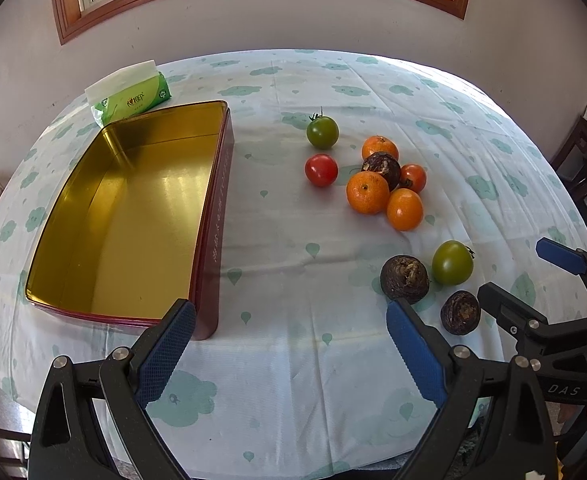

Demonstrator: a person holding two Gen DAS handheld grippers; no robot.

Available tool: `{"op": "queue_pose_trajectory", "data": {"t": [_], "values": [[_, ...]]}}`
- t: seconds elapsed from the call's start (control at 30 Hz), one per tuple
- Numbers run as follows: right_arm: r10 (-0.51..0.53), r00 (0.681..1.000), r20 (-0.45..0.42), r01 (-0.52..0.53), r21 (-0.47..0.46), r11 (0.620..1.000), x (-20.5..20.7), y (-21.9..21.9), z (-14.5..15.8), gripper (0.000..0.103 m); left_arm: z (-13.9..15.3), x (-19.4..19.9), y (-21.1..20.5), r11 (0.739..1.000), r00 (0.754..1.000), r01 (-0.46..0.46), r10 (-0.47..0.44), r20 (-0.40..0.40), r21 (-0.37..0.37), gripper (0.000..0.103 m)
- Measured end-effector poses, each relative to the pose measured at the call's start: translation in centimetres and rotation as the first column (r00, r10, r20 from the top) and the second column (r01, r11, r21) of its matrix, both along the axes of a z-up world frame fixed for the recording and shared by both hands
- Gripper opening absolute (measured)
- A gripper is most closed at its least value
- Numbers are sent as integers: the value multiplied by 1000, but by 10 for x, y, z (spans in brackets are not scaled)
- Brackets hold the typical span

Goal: Organize fruits

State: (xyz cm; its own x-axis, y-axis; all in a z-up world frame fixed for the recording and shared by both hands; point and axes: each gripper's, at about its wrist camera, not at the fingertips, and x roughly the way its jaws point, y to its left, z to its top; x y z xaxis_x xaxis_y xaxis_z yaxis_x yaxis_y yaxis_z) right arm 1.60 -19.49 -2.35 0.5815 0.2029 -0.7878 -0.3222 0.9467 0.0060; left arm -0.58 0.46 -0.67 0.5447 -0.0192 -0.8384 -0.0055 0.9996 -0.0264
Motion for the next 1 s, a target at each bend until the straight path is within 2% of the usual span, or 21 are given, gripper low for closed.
{"op": "queue_pose_trajectory", "data": {"t": [0.63, 0.7, 0.77, 0.93, 1.0], "values": [[36, 999, -37, -37, -19, 999, -13, 5, -9, 102, -1, -4, -1, 1000, 1000, -1, 1, 8, 1, 94], [49, 998, -41, -49, -17, 999, -14, 8, -11, 98, 0, -5, -2, 1000, 1000, 0, 0, 9, 0, 94], [67, 996, -56, -68, -16, 998, -14, 11, -15, 87, 0, -5, -3, 1000, 1000, 2, -2, 9, -1, 94], [97, 991, -88, -99, -11, 995, -14, 20, -26, 67, 0, -5, -5, 1000, 1000, 2, -2, 9, 0, 94], [108, 989, -98, -109, -9, 994, -14, 23, -29, 64, 1, -6, -5, 1000, 1000, 3, -3, 10, 0, 94]]}}
